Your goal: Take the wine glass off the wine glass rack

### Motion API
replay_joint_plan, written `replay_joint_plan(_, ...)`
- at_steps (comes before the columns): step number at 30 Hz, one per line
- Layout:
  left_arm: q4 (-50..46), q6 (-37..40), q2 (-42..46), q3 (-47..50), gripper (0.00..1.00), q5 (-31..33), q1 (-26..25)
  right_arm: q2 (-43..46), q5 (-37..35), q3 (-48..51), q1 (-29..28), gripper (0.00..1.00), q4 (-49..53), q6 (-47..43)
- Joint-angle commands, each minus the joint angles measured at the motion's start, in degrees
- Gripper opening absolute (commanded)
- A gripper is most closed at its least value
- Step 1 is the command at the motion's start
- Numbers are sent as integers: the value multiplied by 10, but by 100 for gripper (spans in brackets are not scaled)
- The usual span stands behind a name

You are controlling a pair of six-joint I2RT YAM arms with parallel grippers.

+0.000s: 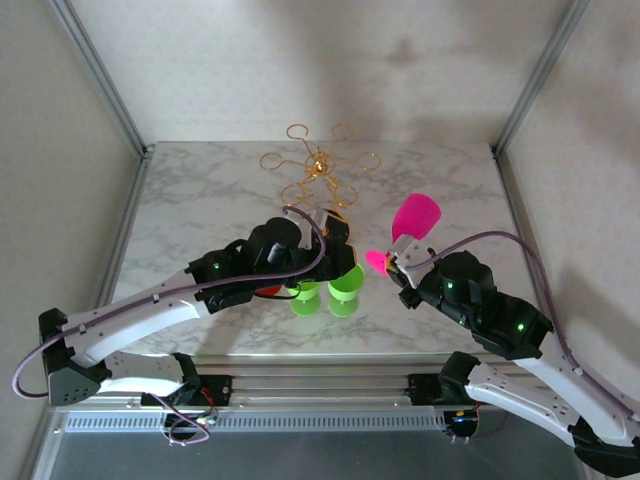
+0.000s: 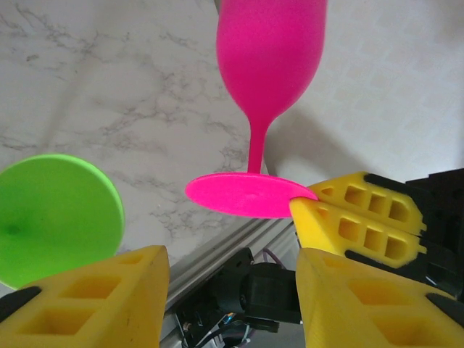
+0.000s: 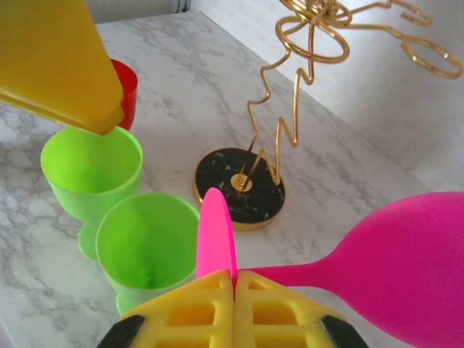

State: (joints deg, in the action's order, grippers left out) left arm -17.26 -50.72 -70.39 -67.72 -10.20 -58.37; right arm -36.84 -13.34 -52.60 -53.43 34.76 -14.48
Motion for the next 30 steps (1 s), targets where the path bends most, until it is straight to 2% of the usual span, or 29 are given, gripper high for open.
replay_joint_plan(1,22,-25,-3,-8,49,-22,6,3,-75,16,-38,0,-35,-39)
replay_joint_plan(12,49,-76,-1,8,51,-39,16,-17,-221,42,-159,0,-91,-98)
replay_joint_plan(24,78,-116,2,41,51,-65,21,-6,-281,67,-215,0,-136,-117)
replay_joint_plan(30,87,-126,3,49,52,-69,21,-7,-333,81,-267,0,-157,-121)
